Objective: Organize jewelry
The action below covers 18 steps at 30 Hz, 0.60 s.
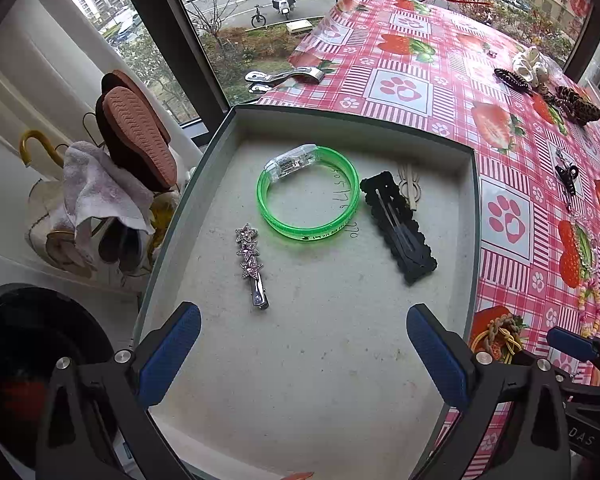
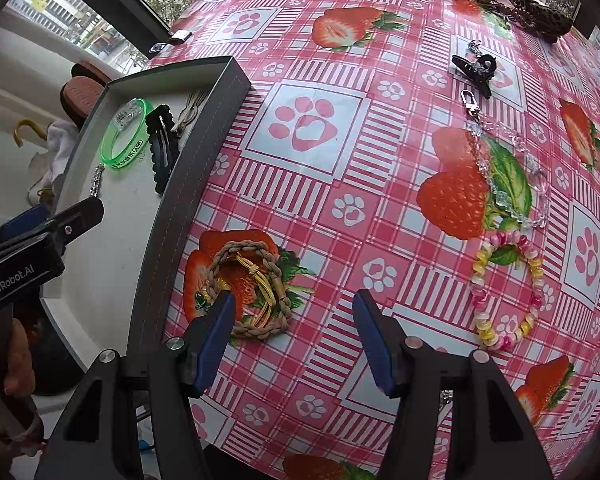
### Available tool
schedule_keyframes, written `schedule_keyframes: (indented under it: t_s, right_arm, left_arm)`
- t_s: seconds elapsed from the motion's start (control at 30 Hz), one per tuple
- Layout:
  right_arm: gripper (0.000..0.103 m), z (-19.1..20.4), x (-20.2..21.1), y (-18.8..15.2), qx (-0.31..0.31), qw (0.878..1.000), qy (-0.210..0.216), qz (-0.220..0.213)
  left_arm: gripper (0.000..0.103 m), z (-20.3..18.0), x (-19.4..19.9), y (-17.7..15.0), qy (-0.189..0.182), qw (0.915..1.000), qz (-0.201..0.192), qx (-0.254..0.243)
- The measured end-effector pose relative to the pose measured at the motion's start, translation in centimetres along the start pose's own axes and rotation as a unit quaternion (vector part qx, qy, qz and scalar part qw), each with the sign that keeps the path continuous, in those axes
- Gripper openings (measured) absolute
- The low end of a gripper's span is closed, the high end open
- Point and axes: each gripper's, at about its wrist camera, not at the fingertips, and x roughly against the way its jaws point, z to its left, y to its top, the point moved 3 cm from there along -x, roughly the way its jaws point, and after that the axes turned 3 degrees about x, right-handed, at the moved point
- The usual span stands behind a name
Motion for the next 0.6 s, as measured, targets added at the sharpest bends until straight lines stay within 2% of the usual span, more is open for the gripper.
schedule_keyframes:
  t_s: [0.17,0.37,0.6]
  right_arm:
    - [0.055,-0.2,-0.1,-0.3,-0.001,1.000,-0.001,0.002]
    - [0.050,0.7,0.7,-1.0,0.020,0.999,0.036,-0.009]
    - [0.032,3.9,-0.8,-0.6,0.055,0.996,0.067,-0.003]
  left_arm:
    - [0.103,-0.1,0.5,-0.5,-0.001,1.0000,0.003,0.001]
    - [0.103,0.0,0.8,-0.9,0.000,1.0000,0.003,0.004]
    - [0.103,0.7,1.1,-1.1,0.004,1.0000,0.004,0.008]
